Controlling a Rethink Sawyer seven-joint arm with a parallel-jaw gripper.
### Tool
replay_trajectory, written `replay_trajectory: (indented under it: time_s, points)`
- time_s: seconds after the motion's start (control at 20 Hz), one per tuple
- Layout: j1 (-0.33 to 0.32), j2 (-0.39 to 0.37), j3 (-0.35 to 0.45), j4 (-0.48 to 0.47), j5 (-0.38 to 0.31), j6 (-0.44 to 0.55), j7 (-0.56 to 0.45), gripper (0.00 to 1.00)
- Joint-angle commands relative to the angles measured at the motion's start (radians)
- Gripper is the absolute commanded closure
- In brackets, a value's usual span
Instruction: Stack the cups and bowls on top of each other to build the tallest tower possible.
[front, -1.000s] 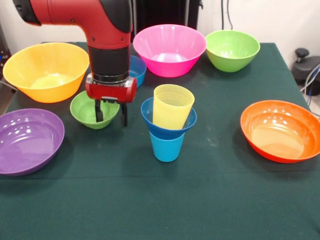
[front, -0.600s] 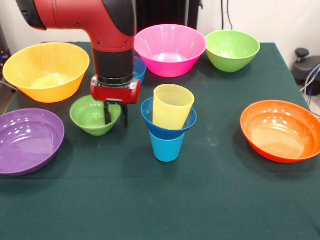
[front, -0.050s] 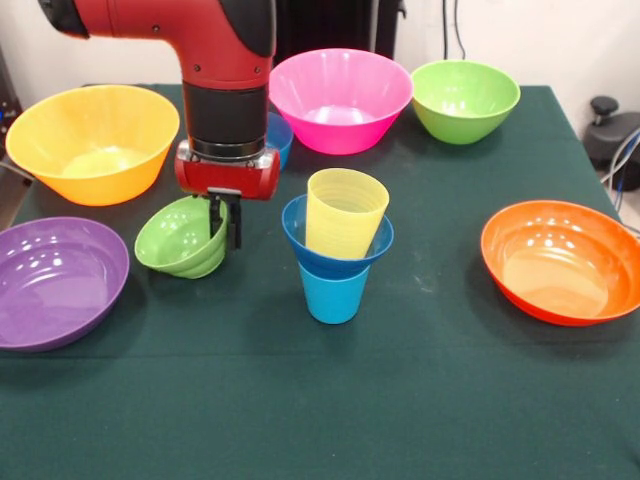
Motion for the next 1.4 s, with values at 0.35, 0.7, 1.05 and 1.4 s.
replay_trajectory:
  time_s: [0.35, 0.7, 1.05, 1.4]
  points:
    - [0.088, -0.079, -0.024, 0.015, 0.013, 0.151, -0.035, 1.0]
    - [0.12, -0.181, -0.046, 0.032, 0.065, 0.255, -0.033, 1.0]
    - [0.063, -0.215, -0.028, -0.04, 0.104, 0.359, -0.11, 1.0]
    - [0.048, -0.273, -0.029, -0.155, 0.158, 0.573, -0.136, 1.0]
